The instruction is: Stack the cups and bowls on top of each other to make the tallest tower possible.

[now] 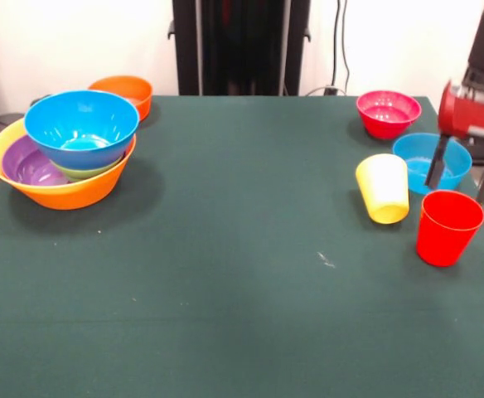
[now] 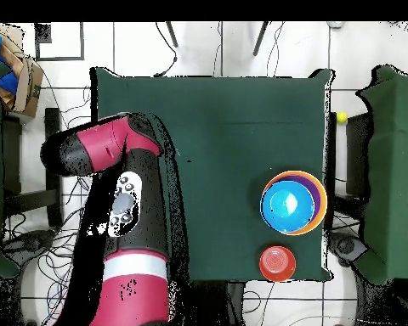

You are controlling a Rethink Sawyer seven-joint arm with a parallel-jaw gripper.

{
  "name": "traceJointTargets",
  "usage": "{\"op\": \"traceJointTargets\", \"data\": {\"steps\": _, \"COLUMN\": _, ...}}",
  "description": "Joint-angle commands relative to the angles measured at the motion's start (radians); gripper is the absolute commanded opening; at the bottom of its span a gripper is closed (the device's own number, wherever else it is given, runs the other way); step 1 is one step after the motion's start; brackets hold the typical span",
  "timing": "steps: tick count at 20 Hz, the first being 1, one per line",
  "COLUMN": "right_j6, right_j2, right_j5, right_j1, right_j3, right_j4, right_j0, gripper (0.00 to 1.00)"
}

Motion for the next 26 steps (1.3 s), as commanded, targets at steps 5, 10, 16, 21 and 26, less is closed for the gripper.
{"op": "traceJointTargets", "data": {"steps": 5, "right_j6": -0.165, "right_j2": 0.114, "right_j5": 0.104, "right_j1": -0.051, "right_j3": 0.106, "right_j4": -0.040, "right_j0": -0.019, "gripper": 1.00}}
{"op": "traceJointTargets", "data": {"steps": 10, "right_j6": -0.130, "right_j2": 0.095, "right_j5": 0.064, "right_j1": -0.023, "right_j3": 0.109, "right_j4": -0.067, "right_j0": -0.005, "gripper": 1.00}}
{"op": "traceJointTargets", "data": {"steps": 16, "right_j6": -0.077, "right_j2": 0.046, "right_j5": -0.007, "right_j1": 0.041, "right_j3": 0.095, "right_j4": -0.117, "right_j0": 0.031, "gripper": 1.00}}
{"op": "traceJointTargets", "data": {"steps": 21, "right_j6": -0.051, "right_j2": 0.030, "right_j5": -0.083, "right_j1": 0.051, "right_j3": 0.138, "right_j4": -0.140, "right_j0": 0.044, "gripper": 1.00}}
{"op": "traceJointTargets", "data": {"steps": 26, "right_j6": -0.054, "right_j2": 0.029, "right_j5": -0.143, "right_j1": 0.057, "right_j3": 0.166, "right_j4": -0.168, "right_j0": 0.039, "gripper": 1.00}}
